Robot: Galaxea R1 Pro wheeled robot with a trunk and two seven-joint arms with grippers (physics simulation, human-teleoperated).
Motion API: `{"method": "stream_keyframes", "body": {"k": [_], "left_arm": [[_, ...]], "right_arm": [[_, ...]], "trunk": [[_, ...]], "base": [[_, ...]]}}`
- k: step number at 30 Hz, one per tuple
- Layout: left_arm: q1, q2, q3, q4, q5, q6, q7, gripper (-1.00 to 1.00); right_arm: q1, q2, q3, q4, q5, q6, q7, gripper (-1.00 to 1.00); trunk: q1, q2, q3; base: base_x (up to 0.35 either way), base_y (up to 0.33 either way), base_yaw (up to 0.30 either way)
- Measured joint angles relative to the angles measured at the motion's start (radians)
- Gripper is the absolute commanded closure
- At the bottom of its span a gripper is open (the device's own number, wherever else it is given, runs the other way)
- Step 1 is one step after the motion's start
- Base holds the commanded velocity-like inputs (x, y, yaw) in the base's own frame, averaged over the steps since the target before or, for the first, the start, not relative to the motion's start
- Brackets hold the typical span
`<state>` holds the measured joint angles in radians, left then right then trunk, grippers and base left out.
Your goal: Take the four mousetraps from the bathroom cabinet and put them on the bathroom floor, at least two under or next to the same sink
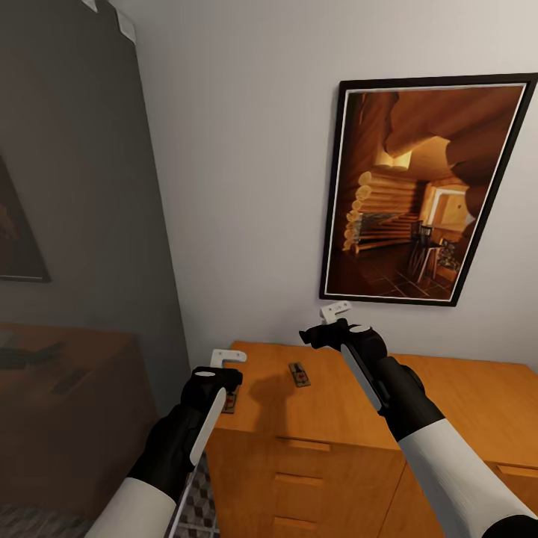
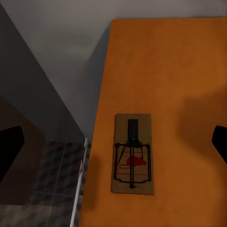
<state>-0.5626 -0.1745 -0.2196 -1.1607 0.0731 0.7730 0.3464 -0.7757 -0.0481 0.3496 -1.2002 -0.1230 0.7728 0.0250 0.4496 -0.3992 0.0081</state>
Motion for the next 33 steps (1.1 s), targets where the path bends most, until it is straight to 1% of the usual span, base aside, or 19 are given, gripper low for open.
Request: {"method": "stream_keyframes", "body": {"k": [11,19,33], "left_arm": [[0.0,0.0,-0.002,0.002,-0.001,0.0,0.0,-1.0],[0.0,0.0,-0.004,0.003,-0.001,0.0,0.0,-1.0],[0.0,0.0,-0.005,0.003,0.0,-0.001,0.0,-1.0]], "right_arm": [[0.0,0.0,0.0,0.0,0.0,0.0,0.0,-1.0],[0.0,0.0,0.0,0.0,0.0,0.0,0.0,-1.0],[0.0,0.0,0.0,0.0,0.0,0.001,0.0,-1.0]], "trunk": [[0.0,0.0,0.0],[0.0,0.0,0.0],[0.0,0.0,0.0]], "base": [[0.004,-0.001,0.0],[0.097,-0.084,0.0],[0.012,-0.011,0.0]]}}
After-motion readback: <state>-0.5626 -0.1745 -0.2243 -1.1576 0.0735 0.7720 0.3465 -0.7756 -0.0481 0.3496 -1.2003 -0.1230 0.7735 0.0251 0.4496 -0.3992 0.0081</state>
